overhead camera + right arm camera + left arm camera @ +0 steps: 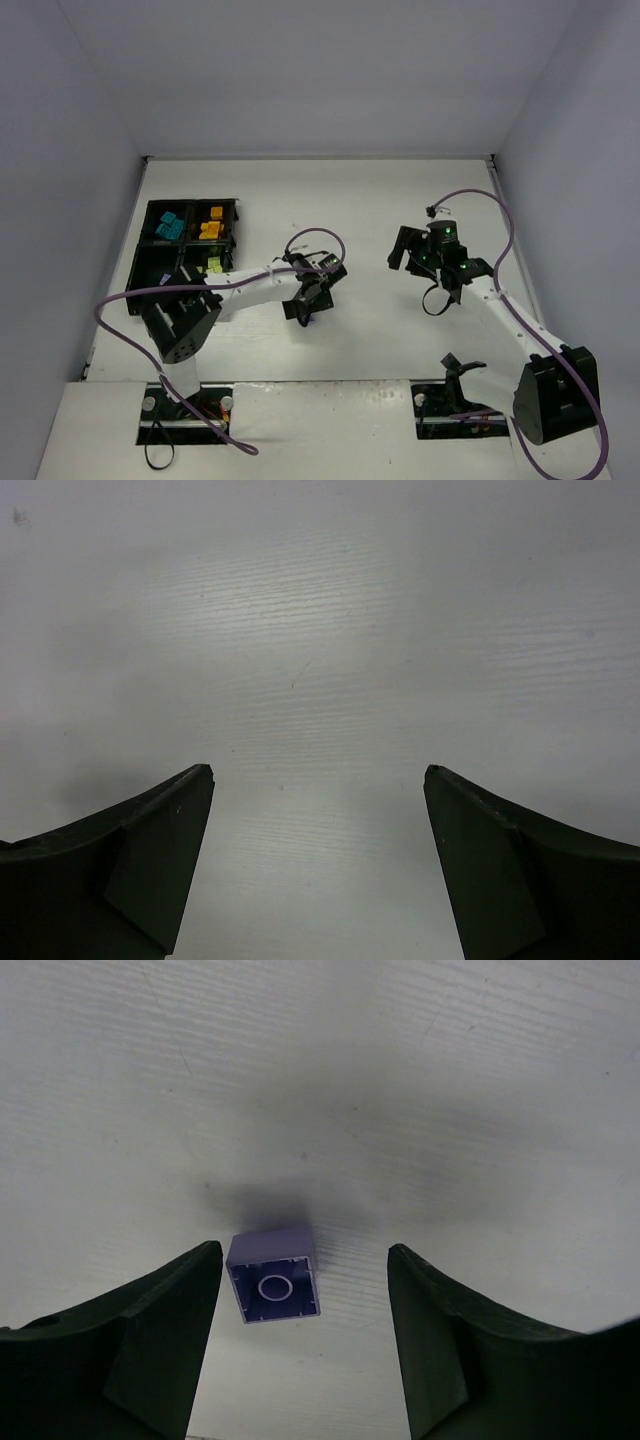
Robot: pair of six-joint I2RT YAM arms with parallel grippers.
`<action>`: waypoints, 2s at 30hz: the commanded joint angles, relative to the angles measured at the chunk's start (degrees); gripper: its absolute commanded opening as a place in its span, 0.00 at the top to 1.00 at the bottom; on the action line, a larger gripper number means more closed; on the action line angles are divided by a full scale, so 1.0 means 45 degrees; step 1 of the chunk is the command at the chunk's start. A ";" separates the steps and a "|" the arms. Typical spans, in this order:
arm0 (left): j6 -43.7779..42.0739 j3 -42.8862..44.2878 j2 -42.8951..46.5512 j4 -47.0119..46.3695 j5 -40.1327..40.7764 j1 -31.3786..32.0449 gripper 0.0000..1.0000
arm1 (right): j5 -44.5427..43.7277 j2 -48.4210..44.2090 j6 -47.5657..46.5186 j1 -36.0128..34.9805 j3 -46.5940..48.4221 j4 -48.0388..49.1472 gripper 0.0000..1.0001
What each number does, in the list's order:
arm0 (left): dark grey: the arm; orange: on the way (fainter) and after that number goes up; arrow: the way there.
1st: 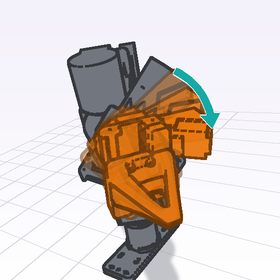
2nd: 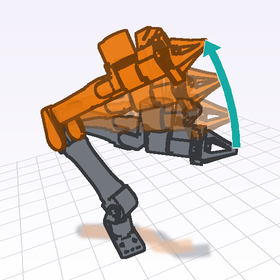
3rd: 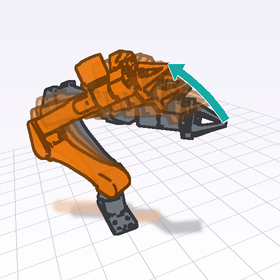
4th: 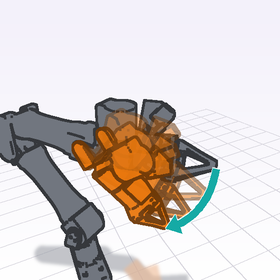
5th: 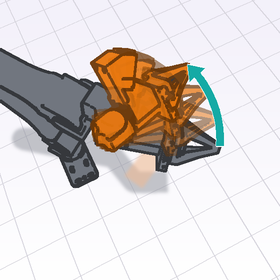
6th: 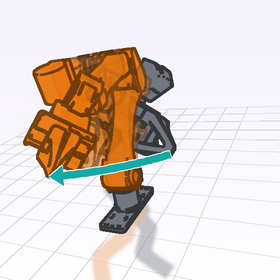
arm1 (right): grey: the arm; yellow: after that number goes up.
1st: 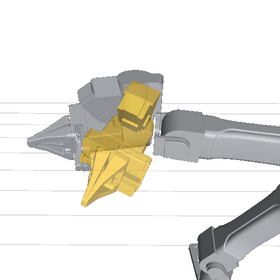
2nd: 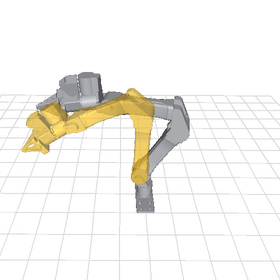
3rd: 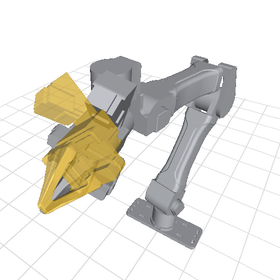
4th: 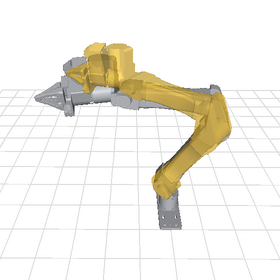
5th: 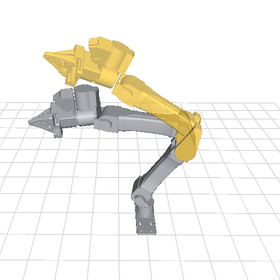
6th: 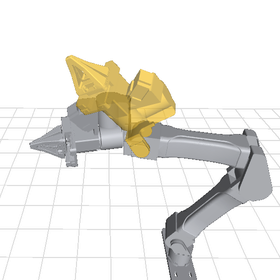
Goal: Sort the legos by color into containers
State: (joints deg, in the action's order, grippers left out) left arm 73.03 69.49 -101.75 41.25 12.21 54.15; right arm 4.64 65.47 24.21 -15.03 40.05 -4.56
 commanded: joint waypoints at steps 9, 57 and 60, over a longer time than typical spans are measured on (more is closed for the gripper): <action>0.0842 -0.0249 0.0774 0.0750 0.0781 0.0135 0.97 | 0.0432 -0.0370 0.0011 0.0038 -0.0131 0.0271 0.17; -1.0780 0.1996 0.8445 0.1376 -0.1930 -1.3890 0.14 | 0.0647 -0.1425 -0.0943 0.0038 0.2675 -0.0255 0.00; -1.0956 0.2660 0.9600 0.1980 -0.2672 -1.3714 0.14 | 0.0629 -0.1482 -0.1627 0.0038 0.3984 -0.0413 0.00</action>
State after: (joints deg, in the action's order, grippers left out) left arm 25.93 77.84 -63.64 45.32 3.99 -8.23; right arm 9.63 60.49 20.21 -15.03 50.57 -8.12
